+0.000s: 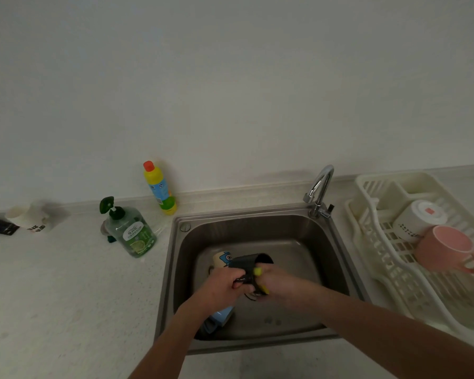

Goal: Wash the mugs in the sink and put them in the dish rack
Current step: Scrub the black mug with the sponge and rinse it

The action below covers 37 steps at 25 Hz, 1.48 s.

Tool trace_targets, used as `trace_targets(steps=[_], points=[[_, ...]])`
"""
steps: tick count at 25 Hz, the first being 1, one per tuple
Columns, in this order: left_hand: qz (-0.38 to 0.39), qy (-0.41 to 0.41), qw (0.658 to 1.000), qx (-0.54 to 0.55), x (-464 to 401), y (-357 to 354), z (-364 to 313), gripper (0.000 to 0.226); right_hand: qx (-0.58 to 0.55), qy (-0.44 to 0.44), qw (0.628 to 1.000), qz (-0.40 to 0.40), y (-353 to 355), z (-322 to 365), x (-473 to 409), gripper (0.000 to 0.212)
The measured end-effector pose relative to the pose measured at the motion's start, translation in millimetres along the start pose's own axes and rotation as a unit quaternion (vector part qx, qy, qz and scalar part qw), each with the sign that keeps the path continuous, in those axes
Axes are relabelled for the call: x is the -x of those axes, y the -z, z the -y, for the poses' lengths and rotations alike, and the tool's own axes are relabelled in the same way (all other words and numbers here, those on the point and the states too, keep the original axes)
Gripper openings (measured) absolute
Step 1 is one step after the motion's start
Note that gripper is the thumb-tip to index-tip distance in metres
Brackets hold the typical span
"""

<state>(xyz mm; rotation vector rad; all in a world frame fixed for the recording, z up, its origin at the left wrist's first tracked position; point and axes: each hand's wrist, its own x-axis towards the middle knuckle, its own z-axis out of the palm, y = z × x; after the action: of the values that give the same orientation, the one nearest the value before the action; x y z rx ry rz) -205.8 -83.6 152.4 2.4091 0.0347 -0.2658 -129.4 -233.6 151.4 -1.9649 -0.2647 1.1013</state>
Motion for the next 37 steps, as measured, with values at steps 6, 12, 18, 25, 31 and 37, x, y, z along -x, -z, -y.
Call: trace_targets(steps=[6,12,18,25,31,37], points=[[0.021,0.002,1.000,-0.004,-0.8,3.3,-0.4,0.039,0.579,0.174,0.795,0.049,34.4,-22.4,-1.5,0.031],[-0.028,0.000,1.000,0.005,-0.2,15.7,10.2,0.032,0.048,0.092,0.994,-0.021,-9.3,15.0,-0.5,0.019],[0.000,0.017,1.000,-0.004,6.8,15.3,10.9,0.033,0.574,0.202,0.794,0.019,21.1,-0.4,1.7,0.038],[-0.030,0.015,0.999,0.003,9.0,22.3,11.7,0.034,0.337,0.270,0.902,0.015,9.5,9.0,4.1,0.013],[-0.010,0.024,0.999,-0.020,7.2,21.5,8.3,0.038,0.673,0.280,0.685,-0.010,20.8,-1.8,-9.5,0.039],[-0.035,0.011,0.999,-0.019,3.5,21.2,8.4,0.042,0.026,0.121,0.991,0.060,7.5,17.6,8.6,0.020]])
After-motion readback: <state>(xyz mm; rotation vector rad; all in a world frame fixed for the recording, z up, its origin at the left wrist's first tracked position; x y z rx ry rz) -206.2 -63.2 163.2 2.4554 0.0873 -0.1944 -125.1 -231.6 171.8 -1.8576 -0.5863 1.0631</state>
